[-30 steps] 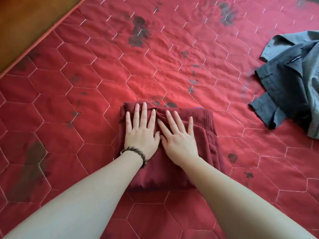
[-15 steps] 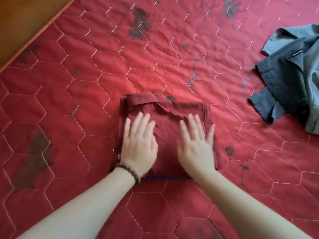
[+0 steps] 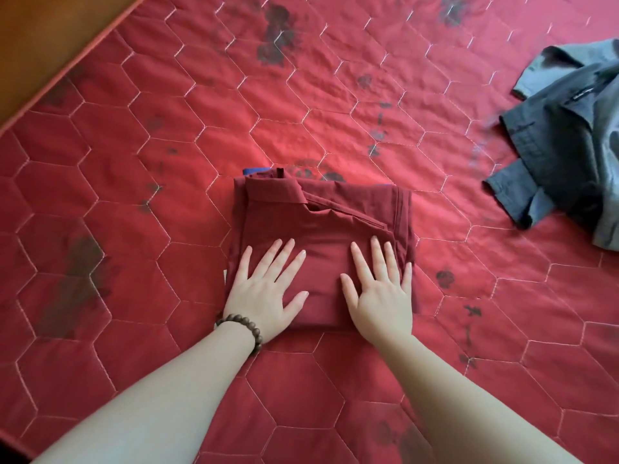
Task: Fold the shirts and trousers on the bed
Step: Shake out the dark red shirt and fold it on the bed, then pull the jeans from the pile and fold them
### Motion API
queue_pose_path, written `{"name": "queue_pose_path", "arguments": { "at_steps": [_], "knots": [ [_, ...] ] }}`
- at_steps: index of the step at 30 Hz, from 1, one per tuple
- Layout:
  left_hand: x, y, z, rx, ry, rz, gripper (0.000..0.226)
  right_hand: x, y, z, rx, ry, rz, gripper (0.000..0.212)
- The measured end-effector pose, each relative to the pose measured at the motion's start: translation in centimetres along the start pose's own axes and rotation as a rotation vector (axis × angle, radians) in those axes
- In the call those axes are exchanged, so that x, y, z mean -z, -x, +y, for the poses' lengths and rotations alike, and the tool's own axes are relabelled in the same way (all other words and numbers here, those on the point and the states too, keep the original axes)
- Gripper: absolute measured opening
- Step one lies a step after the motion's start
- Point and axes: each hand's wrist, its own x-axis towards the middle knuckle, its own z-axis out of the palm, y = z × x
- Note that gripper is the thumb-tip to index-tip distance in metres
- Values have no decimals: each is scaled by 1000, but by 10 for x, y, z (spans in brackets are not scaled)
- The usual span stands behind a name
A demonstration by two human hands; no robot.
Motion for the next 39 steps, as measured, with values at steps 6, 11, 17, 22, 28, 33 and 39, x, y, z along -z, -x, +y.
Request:
{"name": "queue_pose_path", "arguments": {
  "at_steps": [6, 11, 17, 22, 28, 33, 39],
  "knots": [
    [19, -2, 2, 15, 68, -78, 66, 22, -5, -1, 17, -13, -176, 58],
    [69, 2, 22, 128, 228, 1, 72, 66, 16, -1, 3, -127, -77, 66],
    [144, 9, 67, 123, 250, 123, 82, 146, 57, 5, -125, -202, 29, 75],
    [207, 37, 122, 107, 208, 130, 82, 217, 109, 31, -222, -245, 86, 70],
    [277, 107, 214, 48, 189, 145, 70, 298, 217, 95, -280, -218, 187, 58],
    [329, 188, 309, 17, 193, 207, 70, 358, 336, 165, -326, -196, 246, 50],
    [375, 274, 406, -13, 219, 270, 69, 404, 462, 238, -364, -178, 307, 42]
  ]
}}
